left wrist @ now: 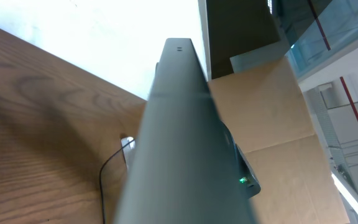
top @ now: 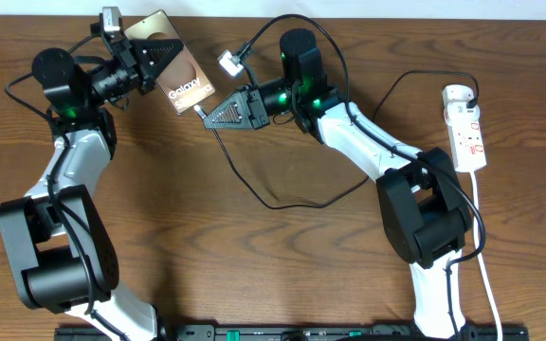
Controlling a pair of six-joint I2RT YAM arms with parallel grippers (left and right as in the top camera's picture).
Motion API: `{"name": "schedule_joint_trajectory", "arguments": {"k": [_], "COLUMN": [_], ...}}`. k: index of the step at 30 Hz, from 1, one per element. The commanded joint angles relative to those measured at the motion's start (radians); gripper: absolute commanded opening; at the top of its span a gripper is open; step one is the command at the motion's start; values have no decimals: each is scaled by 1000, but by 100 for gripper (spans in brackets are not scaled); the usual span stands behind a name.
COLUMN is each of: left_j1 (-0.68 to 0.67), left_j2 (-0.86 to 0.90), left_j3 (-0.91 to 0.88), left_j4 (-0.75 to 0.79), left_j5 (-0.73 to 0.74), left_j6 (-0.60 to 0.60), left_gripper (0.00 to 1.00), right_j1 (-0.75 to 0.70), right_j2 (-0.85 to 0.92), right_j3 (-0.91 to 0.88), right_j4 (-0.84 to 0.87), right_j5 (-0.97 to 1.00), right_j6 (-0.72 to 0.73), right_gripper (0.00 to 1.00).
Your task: Plug charger to phone and switch on socket
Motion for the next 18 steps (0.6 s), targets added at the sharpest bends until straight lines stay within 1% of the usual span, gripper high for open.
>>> {"name": "schedule_joint_trajectory", "arguments": {"k": [1, 18], "left_j1": [3, 3], "left_j2": [-9, -9], "left_j3": [5, 5], "left_j4": [12, 12], "left_j5": [21, 21], "left_j6": [11, 9], "left_gripper": [7, 7], "right_j1": [-6, -23], "right_j2": [9, 9], "right_j3": [8, 8], "right_j4": [6, 6], "right_j5": [9, 13], "right_j6": [5, 2], "right_gripper": [1, 1]}}
